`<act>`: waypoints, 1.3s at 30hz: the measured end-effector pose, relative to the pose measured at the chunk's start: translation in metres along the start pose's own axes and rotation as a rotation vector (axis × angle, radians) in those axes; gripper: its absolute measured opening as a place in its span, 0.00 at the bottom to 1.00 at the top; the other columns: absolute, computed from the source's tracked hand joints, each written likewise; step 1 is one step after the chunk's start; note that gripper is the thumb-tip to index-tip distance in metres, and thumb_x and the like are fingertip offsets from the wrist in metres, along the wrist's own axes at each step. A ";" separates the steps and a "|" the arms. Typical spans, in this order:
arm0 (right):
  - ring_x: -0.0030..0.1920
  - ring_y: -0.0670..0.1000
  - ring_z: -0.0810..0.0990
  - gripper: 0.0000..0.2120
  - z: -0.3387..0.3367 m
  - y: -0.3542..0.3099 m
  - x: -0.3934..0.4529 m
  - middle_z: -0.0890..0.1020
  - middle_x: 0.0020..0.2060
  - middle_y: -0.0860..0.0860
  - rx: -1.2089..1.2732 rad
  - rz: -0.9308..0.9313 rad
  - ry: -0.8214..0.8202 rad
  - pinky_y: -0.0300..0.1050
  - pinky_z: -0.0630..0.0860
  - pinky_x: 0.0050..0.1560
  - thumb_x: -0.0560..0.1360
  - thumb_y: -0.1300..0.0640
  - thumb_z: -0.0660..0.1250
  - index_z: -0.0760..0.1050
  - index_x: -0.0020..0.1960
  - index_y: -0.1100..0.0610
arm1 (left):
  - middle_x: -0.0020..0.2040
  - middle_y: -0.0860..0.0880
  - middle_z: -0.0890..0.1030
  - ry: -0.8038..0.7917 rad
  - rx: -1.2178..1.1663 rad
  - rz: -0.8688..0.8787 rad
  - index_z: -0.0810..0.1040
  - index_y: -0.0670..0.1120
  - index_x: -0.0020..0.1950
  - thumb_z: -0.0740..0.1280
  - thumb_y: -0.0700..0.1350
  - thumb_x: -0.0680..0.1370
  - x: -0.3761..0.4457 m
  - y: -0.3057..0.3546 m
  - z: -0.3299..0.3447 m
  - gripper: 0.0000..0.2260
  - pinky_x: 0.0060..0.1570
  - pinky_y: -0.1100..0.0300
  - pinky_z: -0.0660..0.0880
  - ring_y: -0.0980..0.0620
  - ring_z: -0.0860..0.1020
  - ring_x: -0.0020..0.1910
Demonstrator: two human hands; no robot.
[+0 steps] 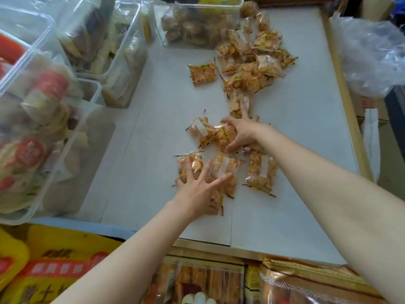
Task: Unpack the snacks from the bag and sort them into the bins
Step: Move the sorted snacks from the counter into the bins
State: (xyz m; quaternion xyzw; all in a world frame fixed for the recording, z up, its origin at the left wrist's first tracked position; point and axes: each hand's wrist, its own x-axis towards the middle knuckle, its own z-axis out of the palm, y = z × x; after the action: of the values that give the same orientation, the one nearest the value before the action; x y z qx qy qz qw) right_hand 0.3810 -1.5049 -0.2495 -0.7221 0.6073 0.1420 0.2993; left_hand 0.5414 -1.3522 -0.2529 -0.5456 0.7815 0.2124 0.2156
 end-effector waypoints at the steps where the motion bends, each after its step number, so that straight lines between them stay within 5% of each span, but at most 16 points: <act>1: 0.73 0.68 0.48 0.46 0.001 0.000 -0.005 0.26 0.72 0.50 -0.007 -0.010 -0.006 0.63 0.61 0.70 0.64 0.45 0.77 0.54 0.74 0.38 | 0.77 0.50 0.44 0.012 0.041 0.041 0.39 0.67 0.73 0.66 0.57 0.75 -0.002 -0.002 0.000 0.39 0.62 0.32 0.62 0.29 0.35 0.71; 4: 0.73 0.67 0.47 0.44 0.011 -0.001 -0.021 0.32 0.74 0.50 -0.042 -0.032 0.002 0.65 0.60 0.68 0.63 0.50 0.78 0.57 0.72 0.40 | 0.72 0.49 0.58 0.048 0.073 0.090 0.49 0.64 0.74 0.63 0.49 0.79 -0.008 -0.007 -0.001 0.30 0.62 0.34 0.63 0.32 0.41 0.73; 8: 0.66 0.64 0.63 0.39 0.033 -0.003 -0.037 0.46 0.73 0.52 0.045 -0.015 0.181 0.62 0.65 0.63 0.61 0.52 0.79 0.65 0.67 0.46 | 0.70 0.45 0.60 0.138 -0.003 -0.012 0.57 0.58 0.73 0.63 0.47 0.78 -0.016 -0.008 0.001 0.26 0.59 0.44 0.66 0.39 0.50 0.72; 17: 0.60 0.63 0.70 0.35 0.036 -0.025 -0.078 0.64 0.63 0.58 0.286 -0.156 0.531 0.58 0.69 0.64 0.61 0.58 0.79 0.69 0.65 0.55 | 0.58 0.47 0.70 0.420 -0.349 -0.166 0.75 0.46 0.56 0.66 0.41 0.75 -0.071 -0.036 0.003 0.11 0.53 0.52 0.72 0.45 0.64 0.62; 23: 0.59 0.57 0.72 0.34 0.026 -0.046 -0.134 0.65 0.62 0.58 0.278 -0.296 0.562 0.36 0.64 0.58 0.61 0.63 0.78 0.70 0.65 0.58 | 0.56 0.45 0.69 0.499 -0.455 -0.181 0.72 0.45 0.57 0.68 0.41 0.75 -0.101 -0.036 0.010 0.12 0.55 0.52 0.71 0.46 0.66 0.58; 27: 0.58 0.58 0.72 0.32 0.042 -0.048 -0.154 0.64 0.62 0.57 0.240 -0.296 0.440 0.41 0.69 0.60 0.62 0.65 0.77 0.70 0.64 0.56 | 0.62 0.45 0.66 0.471 -0.435 -0.144 0.69 0.49 0.65 0.68 0.41 0.75 -0.114 -0.029 0.012 0.19 0.59 0.53 0.70 0.45 0.64 0.62; 32: 0.58 0.63 0.73 0.34 0.029 -0.004 -0.162 0.63 0.62 0.57 0.102 -0.036 0.375 0.52 0.72 0.61 0.63 0.66 0.74 0.67 0.65 0.53 | 0.76 0.46 0.51 0.328 -0.136 -0.042 0.47 0.60 0.76 0.62 0.34 0.76 -0.096 -0.013 0.004 0.38 0.61 0.46 0.71 0.40 0.62 0.65; 37: 0.65 0.57 0.68 0.39 0.047 0.038 -0.179 0.62 0.66 0.56 0.134 0.010 0.113 0.40 0.65 0.61 0.63 0.60 0.77 0.64 0.70 0.51 | 0.76 0.46 0.33 0.162 0.047 -0.087 0.39 0.64 0.74 0.62 0.31 0.75 -0.059 0.021 0.002 0.44 0.54 0.46 0.74 0.34 0.62 0.65; 39: 0.70 0.59 0.62 0.41 0.061 0.040 -0.171 0.57 0.71 0.56 0.165 -0.011 0.112 0.45 0.61 0.67 0.62 0.56 0.78 0.64 0.71 0.48 | 0.74 0.47 0.29 0.095 0.035 -0.126 0.39 0.65 0.74 0.63 0.32 0.75 -0.046 0.025 -0.002 0.44 0.56 0.43 0.73 0.30 0.56 0.69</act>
State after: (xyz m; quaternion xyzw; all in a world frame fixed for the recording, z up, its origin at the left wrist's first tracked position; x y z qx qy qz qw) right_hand 0.3144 -1.3354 -0.2101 -0.7052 0.6287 0.0489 0.3242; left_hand 0.5322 -1.3107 -0.2222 -0.5992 0.7586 0.1588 0.2007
